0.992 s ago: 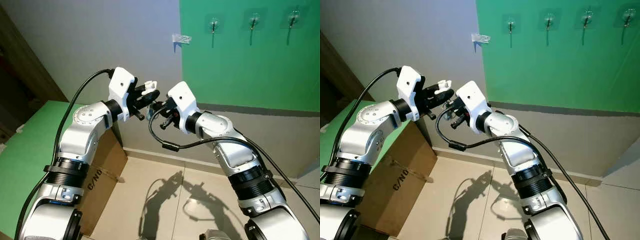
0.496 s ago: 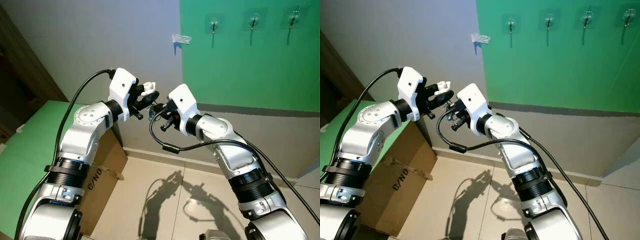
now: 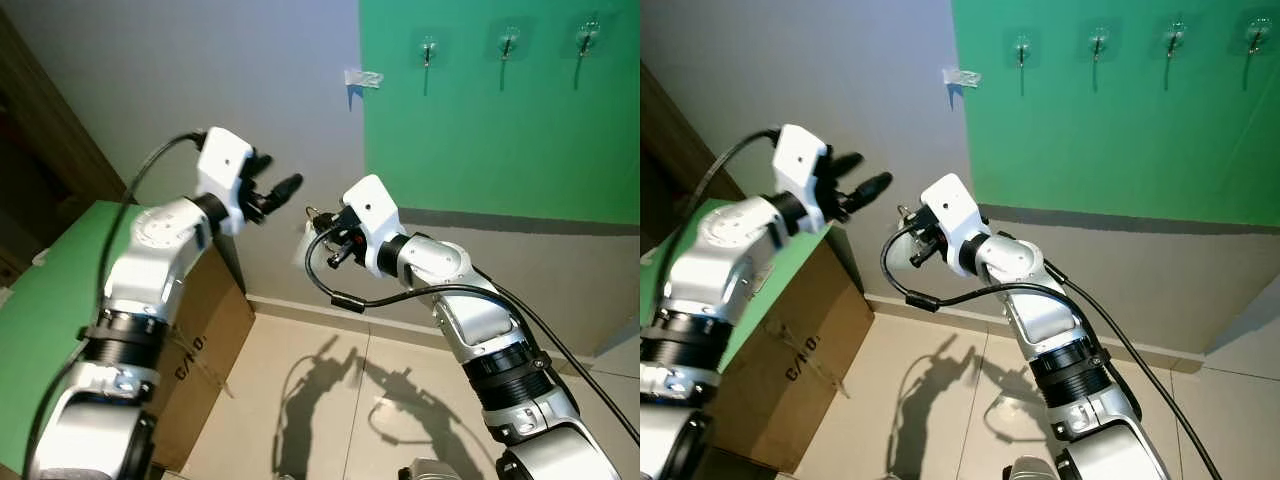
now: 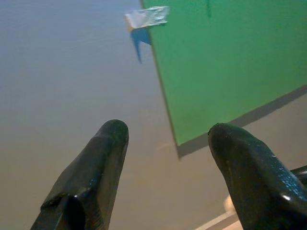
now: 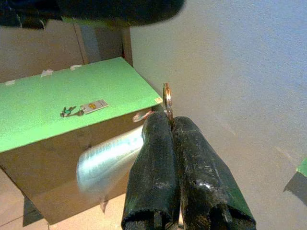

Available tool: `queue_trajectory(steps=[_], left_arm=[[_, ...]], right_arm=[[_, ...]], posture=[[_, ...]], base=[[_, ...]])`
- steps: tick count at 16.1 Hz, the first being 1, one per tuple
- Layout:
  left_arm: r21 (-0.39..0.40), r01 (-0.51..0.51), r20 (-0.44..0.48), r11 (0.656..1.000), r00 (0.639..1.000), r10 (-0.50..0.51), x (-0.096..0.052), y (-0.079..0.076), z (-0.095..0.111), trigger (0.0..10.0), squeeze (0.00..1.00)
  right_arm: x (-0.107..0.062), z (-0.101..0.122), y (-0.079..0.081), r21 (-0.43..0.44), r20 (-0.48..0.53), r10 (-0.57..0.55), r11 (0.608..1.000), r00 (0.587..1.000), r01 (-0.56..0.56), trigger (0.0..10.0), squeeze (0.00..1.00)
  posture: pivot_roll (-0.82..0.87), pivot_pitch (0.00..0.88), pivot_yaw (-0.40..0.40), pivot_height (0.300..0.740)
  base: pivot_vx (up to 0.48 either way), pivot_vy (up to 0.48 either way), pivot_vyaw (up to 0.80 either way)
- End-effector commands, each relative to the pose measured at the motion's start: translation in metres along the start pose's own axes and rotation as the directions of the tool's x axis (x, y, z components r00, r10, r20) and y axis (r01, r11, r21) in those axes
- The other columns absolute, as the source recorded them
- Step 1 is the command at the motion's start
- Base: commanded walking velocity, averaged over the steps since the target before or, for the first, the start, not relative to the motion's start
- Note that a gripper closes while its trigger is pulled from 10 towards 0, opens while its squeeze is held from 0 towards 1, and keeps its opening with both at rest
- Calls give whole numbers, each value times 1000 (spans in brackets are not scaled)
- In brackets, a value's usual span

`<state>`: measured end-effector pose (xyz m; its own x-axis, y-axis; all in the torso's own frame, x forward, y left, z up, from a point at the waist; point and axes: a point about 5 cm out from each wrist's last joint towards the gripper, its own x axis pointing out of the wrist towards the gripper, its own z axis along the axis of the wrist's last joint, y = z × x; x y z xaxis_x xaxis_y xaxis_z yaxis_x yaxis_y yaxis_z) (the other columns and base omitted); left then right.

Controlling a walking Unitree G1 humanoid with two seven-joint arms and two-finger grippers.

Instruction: Hang keys on a hook

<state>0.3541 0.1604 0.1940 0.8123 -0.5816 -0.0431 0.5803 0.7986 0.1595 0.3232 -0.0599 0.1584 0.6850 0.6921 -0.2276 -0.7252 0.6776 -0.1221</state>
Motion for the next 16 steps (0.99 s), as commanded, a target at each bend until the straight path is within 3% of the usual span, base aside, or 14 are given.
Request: queue_trajectory(steps=[1, 4, 7, 8, 9, 10, 11, 12, 13, 15, 16], left_arm=[[20, -43, 4, 999, 999, 43, -4, 11, 4, 10000, 1000], [8, -85, -18, 996, 996, 85, -12, 23, -4, 10000, 1000], [-66, -87, -27, 994, 996, 85, -19, 16, -19, 10000, 1000], [-145, -142, -18, 979, 990, 141, -26, 11, -30, 10000, 1000], [-171, -167, -17, 971, 986, 166, -29, 10, -34, 10000, 1000], [-225, -206, -22, 952, 978, 206, -34, 5, -43, 10000, 569], [-260, -251, -34, 933, 967, 251, -40, -3, -53, 10000, 0], [-254, -326, -54, 911, 945, 324, -46, -9, -63, 10000, 0], [-278, -415, -73, 866, 908, 412, -57, -17, -77, 10000, 0], [-268, -427, -111, 864, 904, 413, -67, -34, -92, 10000, 0], [-237, -417, -164, 877, 907, 387, -81, -59, -111, 10000, 0]], right_arm=[[-1, 1, -1, 4, 11, -7, 1000, 1000, 7, 0, 0], [-5, -1, -9, 4, 12, -50, 999, 999, 50, 0, 0], [-11, -3, -23, -14, 32, -161, 987, 987, 161, 0, 0], [-20, -9, -35, 13, 49, -280, 960, 959, 280, 0, 0], [-23, -11, -39, 22, 55, -319, 948, 946, 319, 0, 0], [-31, -18, -42, 27, 62, -384, 924, 921, 383, 0, 0], [-40, -25, -46, 21, 72, -448, 894, 891, 448, 0, 0], [-50, -34, -49, 64, 71, -510, 860, 857, 507, 0, 0], [-64, -48, -50, 64, 58, -565, 825, 823, 562, 0, 0], [-80, -65, -46, 76, 46, -593, 804, 804, 590, 0, 0], [-100, -85, -37, 109, 37, -605, 793, 795, 599, 0, 0]], posture=[[-269, 0, 160, 740], [-269, 0, 162, 740], [-267, 0, 163, 740], [-262, 1, 161, 740], [-262, 1, 161, 740], [-257, 0, 162, 740], [-253, 0, 159, 740], [-249, 0, 156, 740], [-246, 0, 150, 740], [-241, 0, 135, 740], [-242, 0, 127, 740]], base=[[0, 0, 0], [0, 0, 0], [0, 0, 0], [0, 0, 0], [0, 0, 0], [0, 0, 0], [0, 0, 0], [0, 0, 0], [0, 0, 0], [0, 0, 0], [0, 0, 0]])
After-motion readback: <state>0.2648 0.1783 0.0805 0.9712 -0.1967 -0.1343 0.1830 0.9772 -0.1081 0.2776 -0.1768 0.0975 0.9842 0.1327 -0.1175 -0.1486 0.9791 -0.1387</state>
